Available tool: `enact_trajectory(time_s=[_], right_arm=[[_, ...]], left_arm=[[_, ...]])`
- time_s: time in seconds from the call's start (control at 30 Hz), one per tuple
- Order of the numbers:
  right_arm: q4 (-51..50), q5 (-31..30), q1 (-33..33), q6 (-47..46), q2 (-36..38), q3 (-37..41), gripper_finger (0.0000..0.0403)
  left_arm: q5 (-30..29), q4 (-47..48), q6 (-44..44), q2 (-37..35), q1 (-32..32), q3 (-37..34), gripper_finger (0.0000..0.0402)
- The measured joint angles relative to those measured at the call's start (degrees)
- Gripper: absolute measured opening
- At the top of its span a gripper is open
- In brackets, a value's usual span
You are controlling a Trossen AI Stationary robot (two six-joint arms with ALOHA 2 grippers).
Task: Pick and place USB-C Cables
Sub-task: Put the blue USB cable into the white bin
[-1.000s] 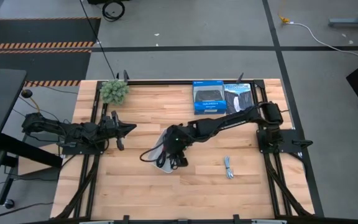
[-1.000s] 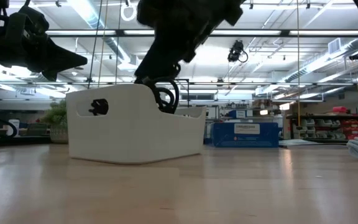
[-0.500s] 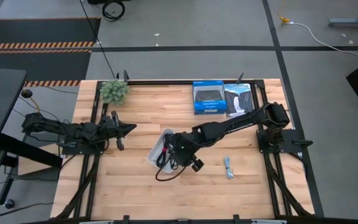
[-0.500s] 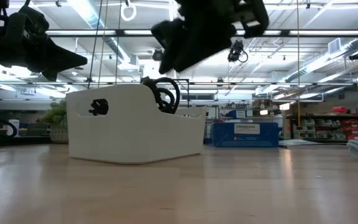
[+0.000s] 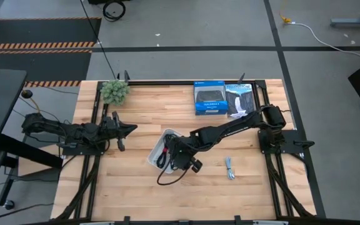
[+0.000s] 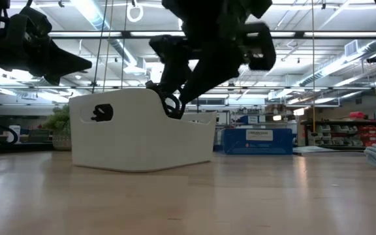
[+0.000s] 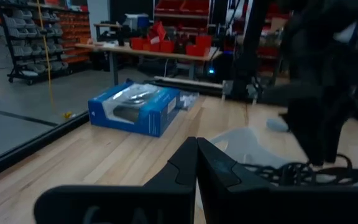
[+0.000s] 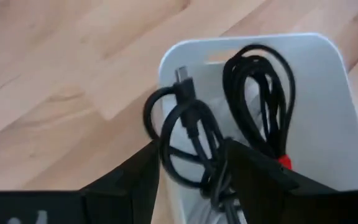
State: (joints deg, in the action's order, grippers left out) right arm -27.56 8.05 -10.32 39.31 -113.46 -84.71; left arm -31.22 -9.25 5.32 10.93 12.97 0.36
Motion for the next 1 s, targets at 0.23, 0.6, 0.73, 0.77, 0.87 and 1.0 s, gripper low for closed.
enact_trajectory(time_s=[0.23, 0.6, 0.73, 0.77, 0.87, 1.0], right_arm=[[0.74, 1.2, -0.05, 2.29, -1.85, 0.07, 0.0181], [1.39, 6.51, 0.78, -2.91, -1.96, 0.09, 0.0049], [1.01, 8.23, 1.52, -6.28, -1.95, 0.09, 0.0013], [0.97, 8.48, 1.7, -7.18, -1.95, 0.09, 0.0014], [0.66, 8.85, 2.29, -11.25, -1.95, -0.19, 0.0025], [0.68, 10.62, 3.45, -18.52, -1.95, -1.37, 0.0022]], left_arm=[[0.0, 0.32, -0.04, 0.28, 0.0, 0.0, 0.0011], [0.01, 0.1, -0.04, 0.32, 0.0, 0.02, 0.0011], [-0.02, 0.1, -0.04, 0.32, 0.0, 0.0, 0.0011], [-0.03, 0.1, -0.01, 0.32, 0.0, 0.02, 0.0011], [-0.03, 0.1, -0.04, 0.32, 0.0, 0.0, 0.0011], [-0.01, 0.1, -0.04, 0.32, 0.01, 0.02, 0.0011]])
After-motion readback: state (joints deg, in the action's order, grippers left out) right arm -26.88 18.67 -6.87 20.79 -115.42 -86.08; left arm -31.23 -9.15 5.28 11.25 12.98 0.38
